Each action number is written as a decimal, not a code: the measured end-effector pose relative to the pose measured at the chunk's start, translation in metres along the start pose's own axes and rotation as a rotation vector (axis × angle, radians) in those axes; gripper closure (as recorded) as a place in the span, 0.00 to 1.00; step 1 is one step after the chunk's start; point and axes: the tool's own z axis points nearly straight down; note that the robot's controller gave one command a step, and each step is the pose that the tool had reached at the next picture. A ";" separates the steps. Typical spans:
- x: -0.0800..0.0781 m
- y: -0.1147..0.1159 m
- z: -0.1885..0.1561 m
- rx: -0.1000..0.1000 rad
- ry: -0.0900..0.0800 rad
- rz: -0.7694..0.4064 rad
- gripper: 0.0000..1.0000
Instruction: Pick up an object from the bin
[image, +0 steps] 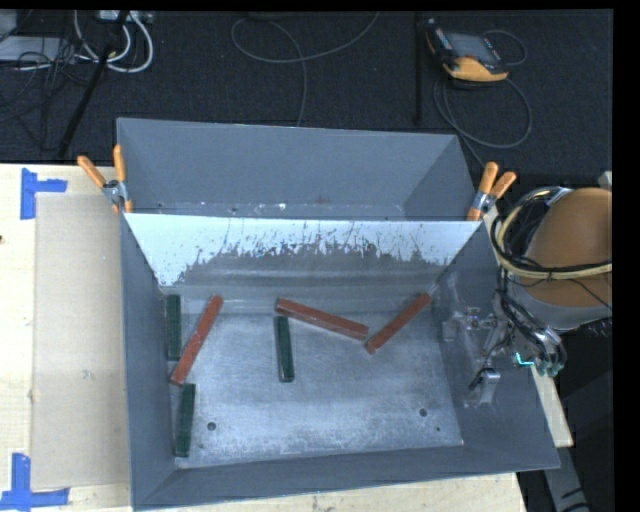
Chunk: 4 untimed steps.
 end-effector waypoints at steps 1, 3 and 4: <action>-0.058 0.101 0.075 -0.003 -0.007 -0.025 0.00; -0.085 0.066 0.040 0.004 -0.010 -0.531 0.00; -0.085 0.079 0.072 0.002 -0.005 -0.628 0.00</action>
Offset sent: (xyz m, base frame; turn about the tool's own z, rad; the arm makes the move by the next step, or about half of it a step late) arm 0.0573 0.0938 -0.0709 -0.0163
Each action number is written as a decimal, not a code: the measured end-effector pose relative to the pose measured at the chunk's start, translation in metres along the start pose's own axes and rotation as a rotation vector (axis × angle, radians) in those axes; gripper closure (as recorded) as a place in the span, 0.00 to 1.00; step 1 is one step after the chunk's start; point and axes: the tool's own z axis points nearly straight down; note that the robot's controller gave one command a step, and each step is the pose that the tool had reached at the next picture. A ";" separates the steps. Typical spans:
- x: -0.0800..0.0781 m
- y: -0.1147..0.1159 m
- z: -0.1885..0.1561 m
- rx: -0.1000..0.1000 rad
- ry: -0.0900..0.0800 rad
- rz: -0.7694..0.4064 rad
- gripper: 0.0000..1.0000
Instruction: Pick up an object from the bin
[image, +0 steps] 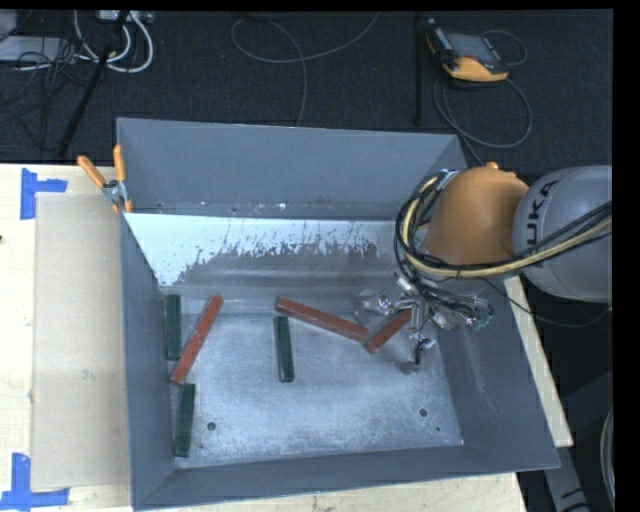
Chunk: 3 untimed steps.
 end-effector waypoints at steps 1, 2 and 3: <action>0.000 0.000 0.000 0.002 -0.002 0.001 0.00; 0.000 0.000 0.000 0.002 -0.002 0.002 1.00; -0.001 0.000 -0.033 0.005 -0.004 0.002 1.00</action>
Offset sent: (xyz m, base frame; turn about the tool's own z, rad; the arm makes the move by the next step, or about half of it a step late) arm 0.0000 0.0000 0.0000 0.0000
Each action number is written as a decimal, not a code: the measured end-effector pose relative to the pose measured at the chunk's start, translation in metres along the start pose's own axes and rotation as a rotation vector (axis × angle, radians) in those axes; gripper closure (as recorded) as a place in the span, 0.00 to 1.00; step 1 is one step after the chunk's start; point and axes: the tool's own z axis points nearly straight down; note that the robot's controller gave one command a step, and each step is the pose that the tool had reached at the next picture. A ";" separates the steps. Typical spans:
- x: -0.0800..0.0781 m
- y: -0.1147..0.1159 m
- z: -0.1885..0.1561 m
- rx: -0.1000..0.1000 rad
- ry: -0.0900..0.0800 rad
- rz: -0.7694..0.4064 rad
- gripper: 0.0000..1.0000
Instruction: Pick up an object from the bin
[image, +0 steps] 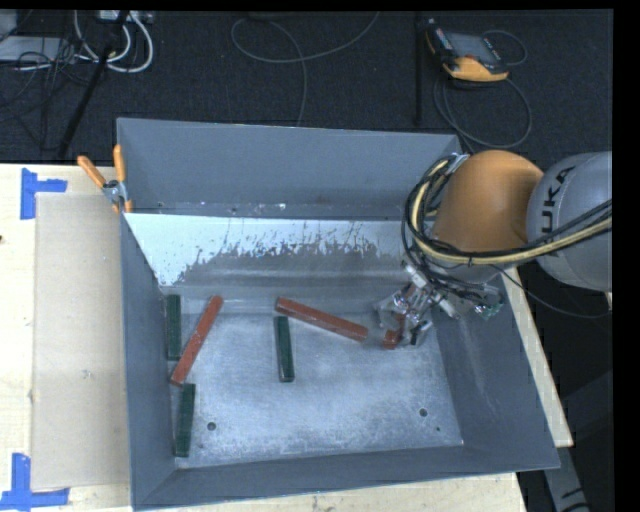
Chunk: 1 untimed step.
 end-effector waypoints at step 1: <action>-0.002 0.000 -0.071 0.003 -0.003 0.003 1.00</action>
Offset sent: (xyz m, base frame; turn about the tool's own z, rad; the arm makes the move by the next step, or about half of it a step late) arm 0.0000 0.0002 0.0668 0.0000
